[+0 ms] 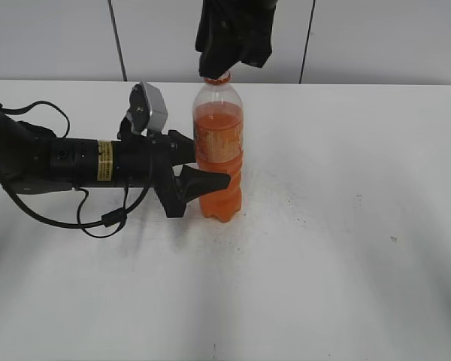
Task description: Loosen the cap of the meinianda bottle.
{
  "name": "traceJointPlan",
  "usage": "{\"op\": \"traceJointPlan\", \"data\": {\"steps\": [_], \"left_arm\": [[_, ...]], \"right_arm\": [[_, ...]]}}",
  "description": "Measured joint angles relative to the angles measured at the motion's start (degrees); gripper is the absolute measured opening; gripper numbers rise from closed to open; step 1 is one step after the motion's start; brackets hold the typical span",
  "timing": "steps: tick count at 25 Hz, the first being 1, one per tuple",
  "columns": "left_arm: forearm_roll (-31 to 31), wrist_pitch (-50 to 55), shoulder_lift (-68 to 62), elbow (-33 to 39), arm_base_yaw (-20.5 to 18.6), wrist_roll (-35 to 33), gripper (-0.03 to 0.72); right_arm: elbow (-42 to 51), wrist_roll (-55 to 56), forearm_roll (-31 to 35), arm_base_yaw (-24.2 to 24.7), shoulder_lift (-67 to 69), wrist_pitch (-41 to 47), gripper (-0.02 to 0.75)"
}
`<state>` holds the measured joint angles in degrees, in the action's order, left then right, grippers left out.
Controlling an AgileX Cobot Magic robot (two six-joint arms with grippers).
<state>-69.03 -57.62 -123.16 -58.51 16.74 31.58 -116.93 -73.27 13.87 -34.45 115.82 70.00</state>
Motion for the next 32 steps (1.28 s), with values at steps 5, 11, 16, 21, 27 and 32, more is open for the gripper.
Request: {"op": "traceJointPlan", "data": {"steps": [5, 11, 16, 21, 27, 32], "left_arm": [[-0.2, 0.0, 0.0, 0.0, 0.0, -0.1, 0.403], [-0.2, 0.0, 0.0, 0.0, 0.0, -0.2, 0.403], [-0.2, 0.0, 0.0, 0.0, 0.0, -0.2, 0.402], [-0.2, 0.0, 0.0, 0.0, 0.0, -0.2, 0.402], [-0.4, 0.1, 0.0, 0.0, 0.0, -0.2, 0.402], [-0.4, 0.1, 0.0, 0.0, 0.0, -0.2, 0.402]], "right_arm": [[0.0, -1.0, 2.6, 0.0, -1.4, 0.0, 0.274], [0.0, 4.9, 5.1, 0.0, -5.1, 0.0, 0.274], [0.0, 28.0, -5.0, 0.0, -9.7, 0.0, 0.274], [0.0, 50.1, -13.9, 0.9, -12.1, 0.0, 0.274], [2.4, 61.0, -13.9, 7.9, -15.6, 0.0, 0.274], [15.0, 61.8, -13.9, 18.1, -23.2, -0.8, 0.274]]}}
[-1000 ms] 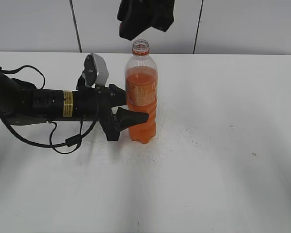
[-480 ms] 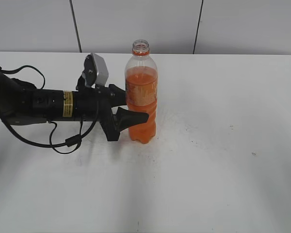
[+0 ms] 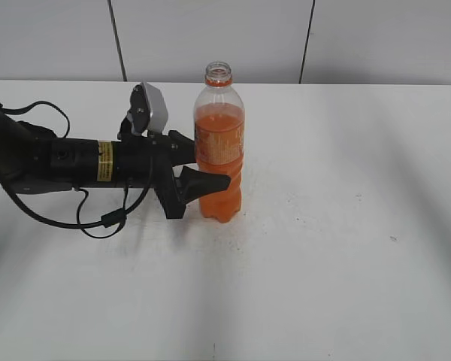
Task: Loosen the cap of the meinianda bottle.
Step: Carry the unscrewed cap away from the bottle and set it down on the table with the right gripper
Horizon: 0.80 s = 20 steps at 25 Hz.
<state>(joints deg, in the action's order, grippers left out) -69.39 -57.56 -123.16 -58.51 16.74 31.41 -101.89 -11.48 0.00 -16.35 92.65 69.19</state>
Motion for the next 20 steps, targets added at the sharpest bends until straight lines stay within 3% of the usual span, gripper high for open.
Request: {"op": "traceJointPlan", "data": {"steps": [5, 12, 20], "left_arm": [[0.0, 0.0, 0.0, 0.0, 0.0, 0.0, 0.402], [-0.1, -0.1, 0.0, 0.0, 0.0, 0.0, 0.402], [-0.1, 0.0, 0.0, 0.0, 0.0, 0.0, 0.402]], "right_arm": [[17.1, 0.1, 3.2, 7.1, -7.6, -9.0, 0.274], [38.2, 1.3, 5.9, 8.1, -8.1, -27.6, 0.274], [46.6, 1.4, 7.2, 8.1, 1.0, -45.4, 0.274]]}}
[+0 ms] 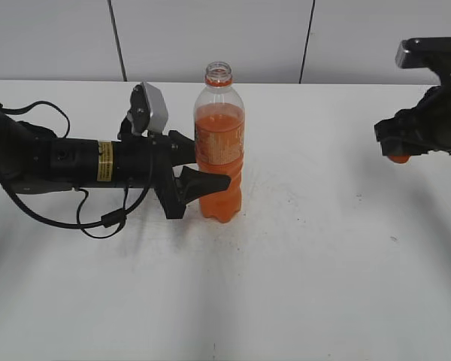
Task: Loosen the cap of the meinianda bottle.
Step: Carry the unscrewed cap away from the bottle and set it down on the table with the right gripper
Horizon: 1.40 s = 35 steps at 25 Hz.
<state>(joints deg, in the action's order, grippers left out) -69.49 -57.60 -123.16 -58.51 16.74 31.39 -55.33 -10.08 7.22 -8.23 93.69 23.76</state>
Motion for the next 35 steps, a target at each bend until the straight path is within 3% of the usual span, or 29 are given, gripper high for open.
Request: {"op": "traceJointPlan", "data": {"steps": [12, 19, 21, 25, 27, 35], "left_arm": [[0.0, -0.1, 0.0, 0.0, 0.0, 0.0, 0.401], [0.0, -0.1, 0.0, 0.0, 0.0, 0.0, 0.401], [0.0, -0.1, 0.0, 0.0, 0.0, 0.0, 0.401], [0.0, -0.1, 0.0, 0.0, 0.0, 0.0, 0.401], [0.0, -0.1, 0.0, 0.0, 0.0, 0.0, 0.401], [-0.9, 1.2, 0.0, -0.1, -0.2, 0.0, 0.582]], "right_arm": [[0.1, 0.1, 0.1, 0.0, 18.4, -15.9, 0.274], [0.2, 0.1, 0.1, 0.0, 20.5, -18.9, 0.274], [0.2, 0.1, 0.1, 0.0, 20.5, -18.9, 0.303], [0.2, 0.1, 0.1, 0.0, 20.5, -18.8, 0.529], [0.2, 0.1, 0.1, 0.0, 20.5, -18.4, 0.603], [0.2, 0.1, 0.1, 0.0, 18.7, -15.7, 0.599]]}}
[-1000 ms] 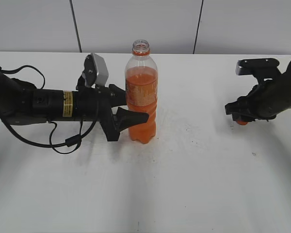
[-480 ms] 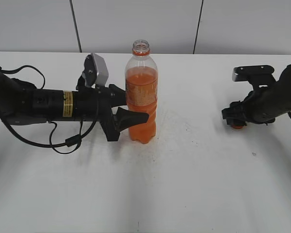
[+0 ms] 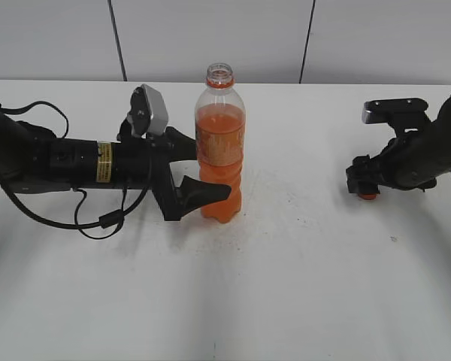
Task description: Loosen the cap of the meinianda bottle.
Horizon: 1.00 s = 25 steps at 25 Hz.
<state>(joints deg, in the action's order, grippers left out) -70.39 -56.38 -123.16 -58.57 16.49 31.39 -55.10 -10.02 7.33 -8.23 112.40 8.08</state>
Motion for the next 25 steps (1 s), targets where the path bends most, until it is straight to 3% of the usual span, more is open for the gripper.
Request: {"op": "traceJointPlan", "data": {"steps": [15, 20, 25], "left_arm": [[-8.6, 3.8, 4.2, 0.0, -7.7, 0.0, 0.587], [-9.1, 15.3, 9.7, 0.0, -9.4, 0.0, 0.586], [-8.8, 34.8, 16.7, 0.0, -9.4, 0.0, 0.584]], "right_arm": [[0.0, -2.1, -2.6, -1.7, -13.3, 5.3, 0.596], [-0.2, -2.3, -7.6, -1.7, -17.8, 6.0, 0.596], [-1.8, -2.1, -17.9, -1.7, -21.0, 6.3, 0.596]]}}
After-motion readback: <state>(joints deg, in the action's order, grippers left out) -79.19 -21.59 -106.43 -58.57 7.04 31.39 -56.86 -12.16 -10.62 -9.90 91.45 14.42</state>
